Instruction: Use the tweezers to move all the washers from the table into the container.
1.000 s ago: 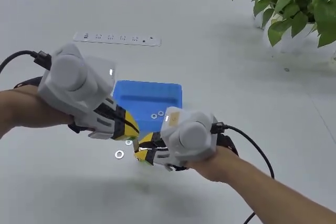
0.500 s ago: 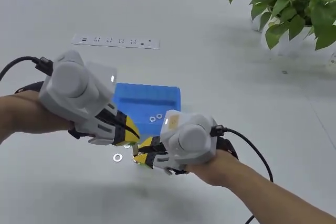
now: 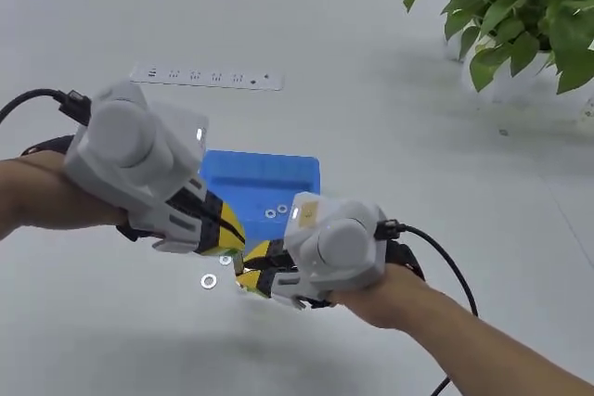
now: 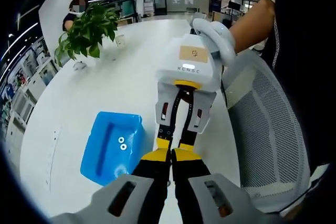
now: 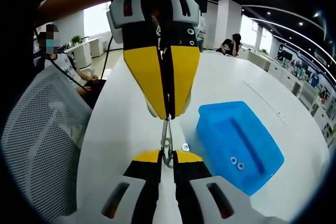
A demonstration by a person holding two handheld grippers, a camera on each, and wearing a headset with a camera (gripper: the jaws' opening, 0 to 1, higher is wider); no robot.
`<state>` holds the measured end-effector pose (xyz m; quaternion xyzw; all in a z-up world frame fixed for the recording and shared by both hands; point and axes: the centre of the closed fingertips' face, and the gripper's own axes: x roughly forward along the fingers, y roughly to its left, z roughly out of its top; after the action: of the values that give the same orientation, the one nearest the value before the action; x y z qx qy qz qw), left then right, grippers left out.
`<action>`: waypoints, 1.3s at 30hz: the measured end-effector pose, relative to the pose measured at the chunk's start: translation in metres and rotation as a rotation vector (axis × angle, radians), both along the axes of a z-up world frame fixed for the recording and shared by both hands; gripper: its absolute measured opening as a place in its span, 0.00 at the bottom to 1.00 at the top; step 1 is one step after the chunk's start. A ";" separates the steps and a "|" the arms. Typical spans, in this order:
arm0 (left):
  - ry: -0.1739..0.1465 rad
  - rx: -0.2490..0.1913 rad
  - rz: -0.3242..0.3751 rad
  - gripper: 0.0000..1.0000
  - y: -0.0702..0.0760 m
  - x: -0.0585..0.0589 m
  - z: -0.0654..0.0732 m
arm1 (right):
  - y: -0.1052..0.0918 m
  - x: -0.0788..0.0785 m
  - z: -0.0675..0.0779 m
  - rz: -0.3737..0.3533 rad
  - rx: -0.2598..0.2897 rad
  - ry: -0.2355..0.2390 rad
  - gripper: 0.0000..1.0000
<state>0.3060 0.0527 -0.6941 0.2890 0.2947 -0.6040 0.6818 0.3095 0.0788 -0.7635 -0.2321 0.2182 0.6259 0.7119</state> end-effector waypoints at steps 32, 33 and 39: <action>-0.042 0.003 -0.036 0.05 -0.001 0.030 0.044 | 0.000 0.033 0.045 0.008 0.005 -0.057 0.10; -0.045 0.003 -0.037 0.05 -0.001 0.032 0.045 | 0.000 0.036 0.046 0.006 0.006 -0.062 0.10; -0.061 0.007 -0.042 0.05 -0.001 0.045 0.052 | 0.000 0.047 0.053 -0.001 0.011 -0.074 0.10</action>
<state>0.3508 0.0519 -0.6426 0.3160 0.2697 -0.6080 0.6765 0.3569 0.0789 -0.7109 -0.2508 0.1886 0.6177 0.7211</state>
